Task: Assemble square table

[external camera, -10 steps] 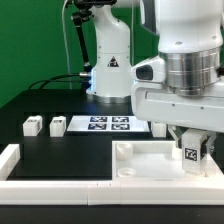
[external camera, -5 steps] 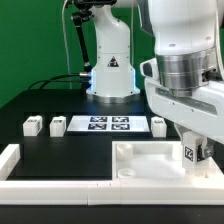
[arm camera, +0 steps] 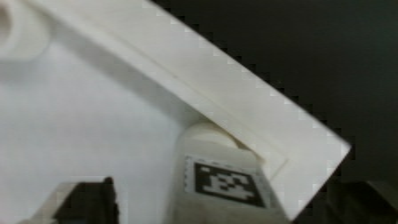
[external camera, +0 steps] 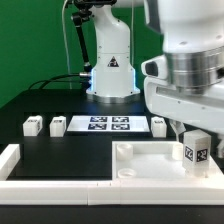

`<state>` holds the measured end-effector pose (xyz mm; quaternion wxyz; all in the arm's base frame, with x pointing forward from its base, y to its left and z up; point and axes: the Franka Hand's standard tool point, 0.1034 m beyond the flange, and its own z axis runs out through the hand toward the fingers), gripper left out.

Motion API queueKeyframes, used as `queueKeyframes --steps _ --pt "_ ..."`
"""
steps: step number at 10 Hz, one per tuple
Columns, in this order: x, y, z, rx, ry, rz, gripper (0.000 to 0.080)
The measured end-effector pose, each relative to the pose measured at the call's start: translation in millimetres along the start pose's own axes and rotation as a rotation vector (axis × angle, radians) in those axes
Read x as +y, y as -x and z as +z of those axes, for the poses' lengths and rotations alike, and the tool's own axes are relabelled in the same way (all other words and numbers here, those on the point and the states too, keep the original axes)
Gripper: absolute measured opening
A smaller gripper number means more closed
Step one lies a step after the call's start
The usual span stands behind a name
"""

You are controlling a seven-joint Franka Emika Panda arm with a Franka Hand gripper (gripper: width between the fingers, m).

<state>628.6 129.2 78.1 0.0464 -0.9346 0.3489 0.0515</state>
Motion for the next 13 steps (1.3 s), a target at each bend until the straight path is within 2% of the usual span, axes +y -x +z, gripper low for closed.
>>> queueKeyframes --steps 1,3,5,7,9,11,13 --pt "-4.6 3.5 -1.8 0.01 0.001 -0.079 0.0609" --pt "-2.5 2.0 0.1 0.007 0.003 -0.216 0.0647" --pt "0.8 -0.2 -0.9 0.007 0.034 -0.458 0.0649" --pt "-5.5 -6.0 -5.3 0.05 0.035 -0.674 0.0649" --pt "-5.4 -6.8 -5.4 0.051 0.047 -0.882 0.0649" --pt "-6.0 -7.8 -5.0 0.059 0.04 -0.856 0.0649" --pt "-6.0 -7.7 -4.8 0.06 0.039 -0.821 0.0394"
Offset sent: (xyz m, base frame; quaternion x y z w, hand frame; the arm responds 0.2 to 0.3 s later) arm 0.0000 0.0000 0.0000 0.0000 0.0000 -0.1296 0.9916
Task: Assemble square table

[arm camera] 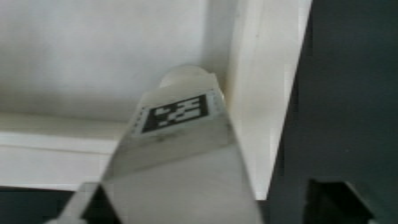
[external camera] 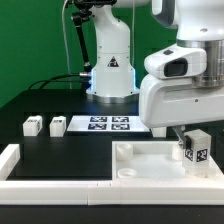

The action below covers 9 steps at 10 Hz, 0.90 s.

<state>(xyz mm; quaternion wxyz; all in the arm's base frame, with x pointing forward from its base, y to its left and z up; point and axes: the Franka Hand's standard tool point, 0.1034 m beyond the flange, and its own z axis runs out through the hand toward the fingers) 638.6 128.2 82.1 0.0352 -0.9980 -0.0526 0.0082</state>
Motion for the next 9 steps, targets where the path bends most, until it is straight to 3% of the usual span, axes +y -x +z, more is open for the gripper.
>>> queueKeyframes --steps 1,2,5,9 --pt "2.1 -0.5 -0.6 0.001 0.002 0.075 0.0394" --pt "3.8 -0.6 -0.6 0.002 0.004 0.159 0.0302" --pt "8.4 -1.2 0.0 0.024 0.003 0.442 0.0302" --pt "19.4 1.6 1.6 0.013 -0.071 0.974 0.03"
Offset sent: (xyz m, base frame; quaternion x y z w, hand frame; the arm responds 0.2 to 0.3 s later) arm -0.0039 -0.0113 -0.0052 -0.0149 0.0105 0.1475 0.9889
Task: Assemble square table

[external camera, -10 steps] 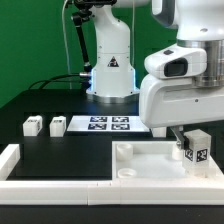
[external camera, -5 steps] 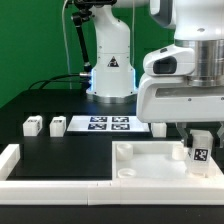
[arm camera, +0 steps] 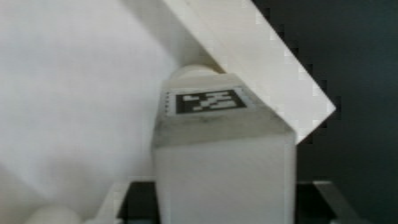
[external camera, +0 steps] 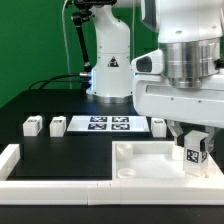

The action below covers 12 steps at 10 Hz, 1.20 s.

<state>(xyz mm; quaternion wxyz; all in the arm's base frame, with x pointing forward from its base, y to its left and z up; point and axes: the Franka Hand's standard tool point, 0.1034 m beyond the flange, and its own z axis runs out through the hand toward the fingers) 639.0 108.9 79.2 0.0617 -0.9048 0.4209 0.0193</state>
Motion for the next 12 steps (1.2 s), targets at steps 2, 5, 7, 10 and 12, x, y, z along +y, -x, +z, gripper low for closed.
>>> queueKeyframes --steps 2,5,7,10,12 --pt "2.6 0.1 -0.2 -0.036 -0.01 0.269 0.03" --pt "5.8 -1.4 0.3 -0.044 -0.017 0.463 0.03" --pt "5.3 -0.2 0.8 -0.041 -0.014 0.392 0.0313" --pt "0.1 8.2 1.4 -0.026 -0.005 0.053 0.0639" --pt "0.6 8.0 1.6 -0.024 -0.003 -0.154 0.0648"
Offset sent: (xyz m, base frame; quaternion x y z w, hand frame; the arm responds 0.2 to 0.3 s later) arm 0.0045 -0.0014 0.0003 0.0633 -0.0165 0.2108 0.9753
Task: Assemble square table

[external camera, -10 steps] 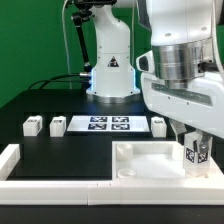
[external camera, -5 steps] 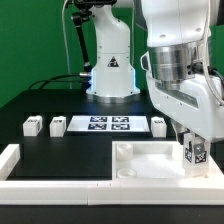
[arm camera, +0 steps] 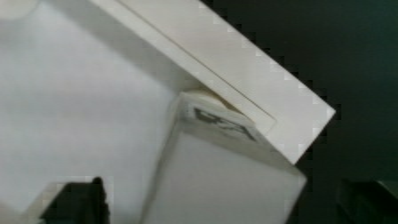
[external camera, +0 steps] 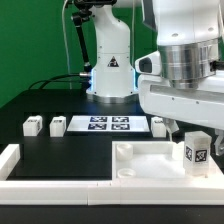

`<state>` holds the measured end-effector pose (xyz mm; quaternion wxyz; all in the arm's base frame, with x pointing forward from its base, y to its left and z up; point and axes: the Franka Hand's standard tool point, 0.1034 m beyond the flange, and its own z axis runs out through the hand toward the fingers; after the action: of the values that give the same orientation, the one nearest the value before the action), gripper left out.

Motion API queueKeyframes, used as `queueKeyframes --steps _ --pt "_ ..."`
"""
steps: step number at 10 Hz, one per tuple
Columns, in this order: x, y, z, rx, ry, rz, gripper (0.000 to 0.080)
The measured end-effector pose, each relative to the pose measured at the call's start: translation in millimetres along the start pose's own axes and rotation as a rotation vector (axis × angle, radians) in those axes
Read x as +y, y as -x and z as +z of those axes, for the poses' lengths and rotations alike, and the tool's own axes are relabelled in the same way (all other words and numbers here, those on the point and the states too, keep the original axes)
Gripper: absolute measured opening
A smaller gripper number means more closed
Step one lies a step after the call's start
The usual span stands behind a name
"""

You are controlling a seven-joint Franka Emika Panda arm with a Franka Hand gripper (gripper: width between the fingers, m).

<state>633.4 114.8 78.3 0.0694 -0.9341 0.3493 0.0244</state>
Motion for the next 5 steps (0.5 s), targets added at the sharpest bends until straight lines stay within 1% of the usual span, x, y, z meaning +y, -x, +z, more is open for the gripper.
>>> queueKeyframes --steps 1,2,4,5 --pt "0.2 1.1 0.6 0.014 0.025 -0.206 0.0648" --pt "-1.7 3.2 1.0 0.023 0.04 -0.333 0.0649" --pt "-0.3 3.5 4.5 0.017 0.049 -0.573 0.0649" --pt "0.6 3.3 6.4 0.015 0.051 -0.652 0.0649"
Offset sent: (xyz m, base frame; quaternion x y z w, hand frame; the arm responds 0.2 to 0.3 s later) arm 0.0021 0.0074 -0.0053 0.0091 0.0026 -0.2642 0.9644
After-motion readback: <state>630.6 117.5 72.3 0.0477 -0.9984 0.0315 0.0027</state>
